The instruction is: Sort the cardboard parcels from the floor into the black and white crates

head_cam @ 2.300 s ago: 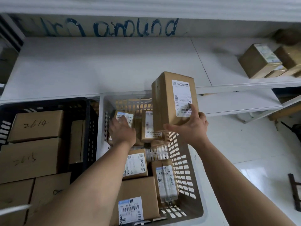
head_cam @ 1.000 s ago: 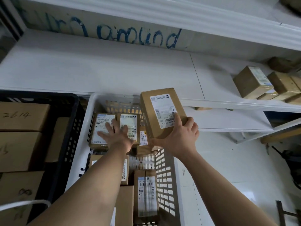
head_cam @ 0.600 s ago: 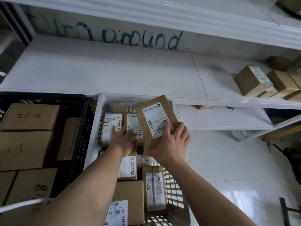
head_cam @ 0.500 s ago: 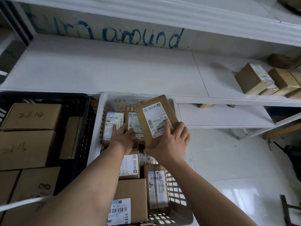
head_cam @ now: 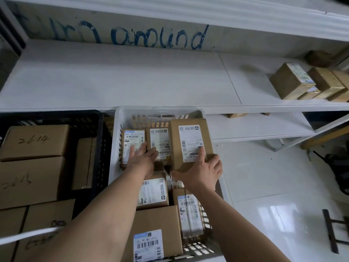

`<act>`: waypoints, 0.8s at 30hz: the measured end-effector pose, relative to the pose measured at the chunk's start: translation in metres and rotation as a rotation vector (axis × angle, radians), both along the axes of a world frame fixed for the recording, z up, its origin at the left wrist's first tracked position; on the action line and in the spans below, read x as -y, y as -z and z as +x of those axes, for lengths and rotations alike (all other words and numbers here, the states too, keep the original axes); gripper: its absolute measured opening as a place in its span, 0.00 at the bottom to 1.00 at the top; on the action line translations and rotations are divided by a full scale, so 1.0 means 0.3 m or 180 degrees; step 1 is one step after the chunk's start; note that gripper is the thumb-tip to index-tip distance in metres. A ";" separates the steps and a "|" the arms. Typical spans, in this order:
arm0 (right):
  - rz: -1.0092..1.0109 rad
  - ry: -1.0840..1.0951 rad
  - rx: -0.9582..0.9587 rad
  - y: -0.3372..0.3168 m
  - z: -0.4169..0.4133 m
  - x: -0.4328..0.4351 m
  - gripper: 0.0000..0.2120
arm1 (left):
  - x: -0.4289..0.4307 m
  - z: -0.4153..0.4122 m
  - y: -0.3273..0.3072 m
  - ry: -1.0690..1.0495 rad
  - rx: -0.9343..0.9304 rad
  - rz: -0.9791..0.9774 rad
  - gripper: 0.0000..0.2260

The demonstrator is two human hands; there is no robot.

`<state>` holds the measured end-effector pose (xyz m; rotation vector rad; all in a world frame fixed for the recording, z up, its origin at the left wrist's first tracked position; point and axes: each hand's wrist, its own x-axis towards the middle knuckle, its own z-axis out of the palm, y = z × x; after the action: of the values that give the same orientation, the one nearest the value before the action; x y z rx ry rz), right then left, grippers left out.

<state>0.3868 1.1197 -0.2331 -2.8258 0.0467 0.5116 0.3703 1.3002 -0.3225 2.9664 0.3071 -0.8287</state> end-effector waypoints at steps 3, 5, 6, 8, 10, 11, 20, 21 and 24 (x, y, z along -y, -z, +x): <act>0.0020 0.0097 -0.0022 0.018 -0.002 -0.008 0.59 | -0.011 -0.002 -0.001 0.0018 0.0041 -0.0145 0.30; 0.0037 0.0113 0.0019 0.017 0.005 -0.011 0.59 | -0.013 -0.001 -0.003 0.0017 0.0041 -0.0180 0.30; 0.0044 0.0108 0.0047 0.015 0.005 -0.011 0.58 | -0.012 -0.002 -0.004 0.0010 0.0011 -0.0177 0.30; 0.0020 0.0085 0.0138 0.007 -0.003 -0.007 0.58 | -0.011 -0.002 -0.006 -0.0007 -0.0062 -0.0177 0.30; -0.0037 0.0087 0.0186 0.000 -0.014 -0.007 0.58 | -0.013 0.004 -0.006 0.0011 -0.0078 -0.0205 0.31; -0.0080 0.0082 0.0182 0.001 -0.018 -0.010 0.58 | -0.013 0.007 -0.007 0.0032 -0.0080 -0.0215 0.31; -0.0185 0.0076 0.0022 0.041 0.027 -0.045 0.61 | -0.040 -0.005 0.015 0.0133 0.0033 -0.0188 0.29; -0.0178 0.0075 0.0009 0.042 0.035 -0.039 0.62 | -0.039 -0.007 0.018 0.0120 0.0029 -0.0209 0.29; -0.0045 0.0071 -0.0015 0.041 0.062 -0.030 0.62 | -0.037 -0.008 0.019 0.0118 -0.0003 -0.0221 0.29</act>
<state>0.4053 1.1287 -0.2454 -2.8347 0.0832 0.5149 0.3680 1.3114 -0.3281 2.9160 0.2194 -0.8269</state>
